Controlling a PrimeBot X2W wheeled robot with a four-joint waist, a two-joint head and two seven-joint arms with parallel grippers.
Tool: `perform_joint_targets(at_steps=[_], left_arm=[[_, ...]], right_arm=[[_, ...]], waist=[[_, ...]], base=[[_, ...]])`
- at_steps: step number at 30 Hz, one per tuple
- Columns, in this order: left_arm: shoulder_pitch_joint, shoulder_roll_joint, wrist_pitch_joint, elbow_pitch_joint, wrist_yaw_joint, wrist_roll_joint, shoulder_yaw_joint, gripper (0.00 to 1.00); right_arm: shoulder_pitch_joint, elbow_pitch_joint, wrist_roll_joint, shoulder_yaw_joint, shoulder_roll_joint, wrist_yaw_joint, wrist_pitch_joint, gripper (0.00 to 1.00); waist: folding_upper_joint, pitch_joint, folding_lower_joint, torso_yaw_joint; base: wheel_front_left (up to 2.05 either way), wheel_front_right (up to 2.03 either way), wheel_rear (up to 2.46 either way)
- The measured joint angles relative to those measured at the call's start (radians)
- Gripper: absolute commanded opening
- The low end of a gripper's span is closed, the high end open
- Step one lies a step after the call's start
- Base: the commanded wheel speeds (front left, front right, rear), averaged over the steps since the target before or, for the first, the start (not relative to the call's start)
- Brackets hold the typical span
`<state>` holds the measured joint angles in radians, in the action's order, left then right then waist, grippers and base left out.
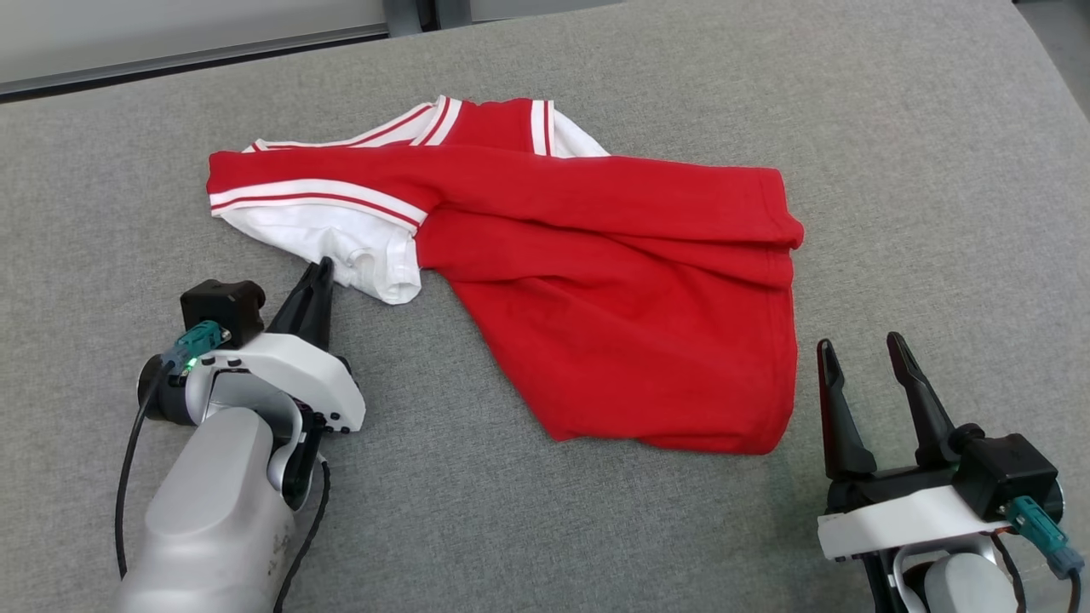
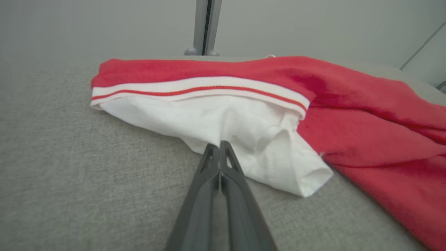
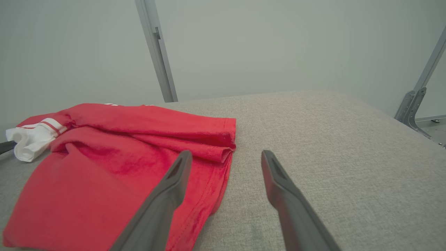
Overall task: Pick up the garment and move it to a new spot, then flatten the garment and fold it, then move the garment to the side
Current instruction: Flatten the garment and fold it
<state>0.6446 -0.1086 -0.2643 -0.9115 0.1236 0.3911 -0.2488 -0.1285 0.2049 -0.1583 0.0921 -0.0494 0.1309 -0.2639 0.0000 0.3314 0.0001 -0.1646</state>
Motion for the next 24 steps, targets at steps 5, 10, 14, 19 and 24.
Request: perform_joint_targets(at_steps=[5,10,14,19,24], left_arm=[[-0.053,-0.006,0.000,0.073,0.003,-0.002,0.009,0.00],[-0.128,-0.039,0.001,0.129,0.005,0.033,-0.005,0.00],[-0.175,-0.086,0.037,0.192,0.006,0.061,-0.042,0.00],[-0.224,-0.147,0.083,0.303,0.006,0.084,-0.055,0.00],[-0.274,-0.176,0.134,0.422,-0.011,0.095,-0.049,0.00]], right_arm=[[0.003,-0.014,0.003,-0.009,0.000,0.000,0.000,1.00],[0.007,-0.022,0.012,-0.010,0.000,0.000,0.000,1.00],[0.009,-0.022,0.024,-0.013,0.000,0.000,0.000,1.00],[0.008,-0.018,0.039,-0.018,0.000,0.000,0.000,1.00],[-0.014,0.035,0.066,-0.051,-0.002,0.000,0.000,1.00]], waist=[[0.0000,-0.012,0.0000,0.017],[0.0000,-0.024,0.0000,0.050],[0.0000,-0.031,0.0000,0.080],[0.0000,-0.041,-0.0001,0.110],[0.0000,-0.044,0.0000,0.122]], base=[[0.00,0.00,0.00],[0.00,0.00,0.00],[0.00,0.00,0.00],[0.00,0.00,0.00],[0.00,0.00,0.00]])
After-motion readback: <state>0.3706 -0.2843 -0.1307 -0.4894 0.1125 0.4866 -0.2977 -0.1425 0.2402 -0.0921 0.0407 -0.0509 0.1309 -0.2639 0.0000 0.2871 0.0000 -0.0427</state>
